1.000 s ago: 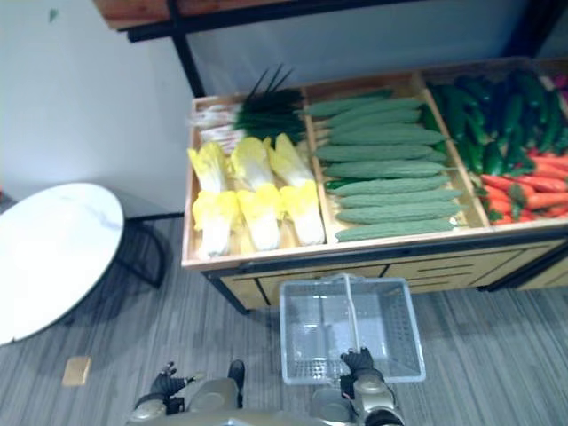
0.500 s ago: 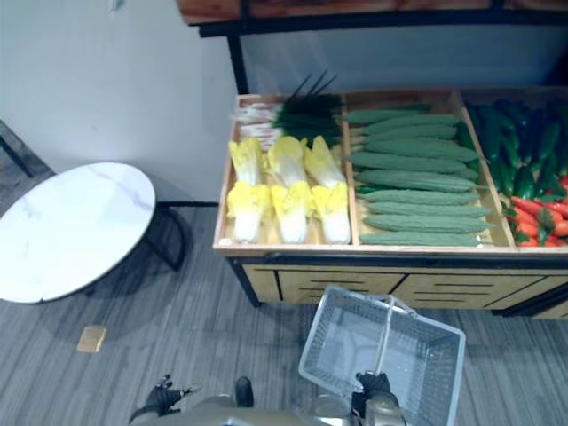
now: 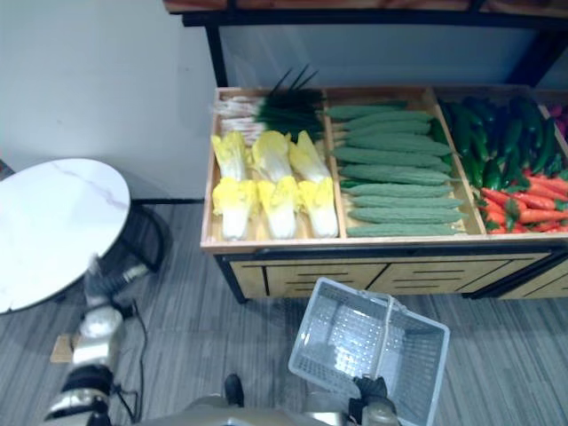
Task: Pick vegetable in the basket
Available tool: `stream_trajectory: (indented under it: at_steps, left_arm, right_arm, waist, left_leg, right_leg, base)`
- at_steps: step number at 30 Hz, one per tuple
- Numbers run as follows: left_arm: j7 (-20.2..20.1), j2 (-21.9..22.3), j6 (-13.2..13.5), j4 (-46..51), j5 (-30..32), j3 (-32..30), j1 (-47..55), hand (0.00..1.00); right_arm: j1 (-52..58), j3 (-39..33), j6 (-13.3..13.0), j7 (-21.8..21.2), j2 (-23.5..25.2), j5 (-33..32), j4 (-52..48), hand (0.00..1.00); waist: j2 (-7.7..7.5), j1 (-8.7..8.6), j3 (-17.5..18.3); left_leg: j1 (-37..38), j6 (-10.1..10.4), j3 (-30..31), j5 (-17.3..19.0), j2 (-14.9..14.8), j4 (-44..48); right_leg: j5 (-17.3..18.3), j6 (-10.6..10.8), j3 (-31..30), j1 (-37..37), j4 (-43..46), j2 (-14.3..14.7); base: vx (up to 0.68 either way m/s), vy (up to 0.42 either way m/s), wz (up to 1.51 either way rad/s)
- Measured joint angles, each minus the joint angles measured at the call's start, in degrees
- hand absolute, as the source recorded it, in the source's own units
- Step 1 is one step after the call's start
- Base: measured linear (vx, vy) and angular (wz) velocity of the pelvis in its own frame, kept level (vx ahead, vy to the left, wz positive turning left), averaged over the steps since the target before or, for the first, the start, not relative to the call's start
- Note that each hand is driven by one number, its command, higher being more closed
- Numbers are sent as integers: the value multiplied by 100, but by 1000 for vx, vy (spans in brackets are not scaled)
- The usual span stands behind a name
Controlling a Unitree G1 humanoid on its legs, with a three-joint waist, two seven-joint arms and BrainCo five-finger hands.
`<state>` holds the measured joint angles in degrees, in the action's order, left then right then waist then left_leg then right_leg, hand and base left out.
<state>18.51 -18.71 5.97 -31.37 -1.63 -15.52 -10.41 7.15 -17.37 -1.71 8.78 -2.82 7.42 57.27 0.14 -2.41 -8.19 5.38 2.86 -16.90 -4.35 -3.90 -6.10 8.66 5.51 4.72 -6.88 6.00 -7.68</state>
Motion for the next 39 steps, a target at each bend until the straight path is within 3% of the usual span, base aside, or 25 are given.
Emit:
stream_trajectory:
  at_steps: [3,9,17,20,25,29,31,39]
  left_arm:
    - [66,-287,75,670,596,253,-323,0]
    - [11,-492,106,1295,1691,1510,-957,0]
    - [-152,-505,102,1105,3274,3376,-1945,0]
    - [-262,-392,102,778,3519,3731,-2350,0]
    - [-323,-162,0,16,3823,4010,-2965,0]
    - [-317,31,-154,-242,3990,4025,-3246,0]
    - [-315,93,-217,-402,4065,4012,-3379,0]
    - [-182,353,-499,-488,4065,3355,-3615,0]
  right_arm:
    - [114,-34,-1,0,5,-78,3,100]
    - [182,-234,-6,-25,-9,-182,-1,100]
    - [166,-358,-117,-71,-61,-185,-153,100]
    - [157,-473,-124,-66,-82,-185,-237,100]
    - [-66,-581,-115,-38,-127,-210,-241,100]
    - [-113,-537,-117,56,-179,-283,-426,100]
    - [-130,-519,-118,67,-179,-319,-510,100]
    - [-130,-397,-124,185,-167,-407,-802,100]
  waist:
    - [21,-6,-12]
    - [192,-144,-51]
    - [475,-427,-131]
    - [537,-473,-161]
    - [541,-513,-242]
    - [652,-521,-411]
    - [623,-511,-437]
    - [527,-438,-633]
  left_leg:
    - [50,16,-77,18,24,5]
    - [198,28,-269,25,-15,1]
    - [205,90,-621,68,-153,-3]
    - [66,86,-691,44,-175,-2]
    - [-258,120,-879,-189,-119,5]
    - [-487,113,-1051,-193,-132,0]
    - [-563,115,-1112,-191,-131,0]
    - [-772,123,-1423,-134,-73,0]
  right_leg:
    - [26,-43,-75,-57,-5,6]
    - [51,-86,-215,-102,24,43]
    - [84,-100,-554,310,311,160]
    - [89,-86,-684,568,485,138]
    - [96,-75,-853,1081,824,95]
    - [96,-65,-878,1433,1048,97]
    - [86,-50,-911,1563,1123,96]
    - [-10,76,-1066,1882,1180,17]
  base:
    - [93,-5,-10]
    - [11,-21,-14]
    - [-70,-14,-23]
    - [-39,-5,-18]
    - [-24,-14,-12]
    - [-85,-23,-1]
    - [-55,-11,-5]
    - [-22,-1,-6]
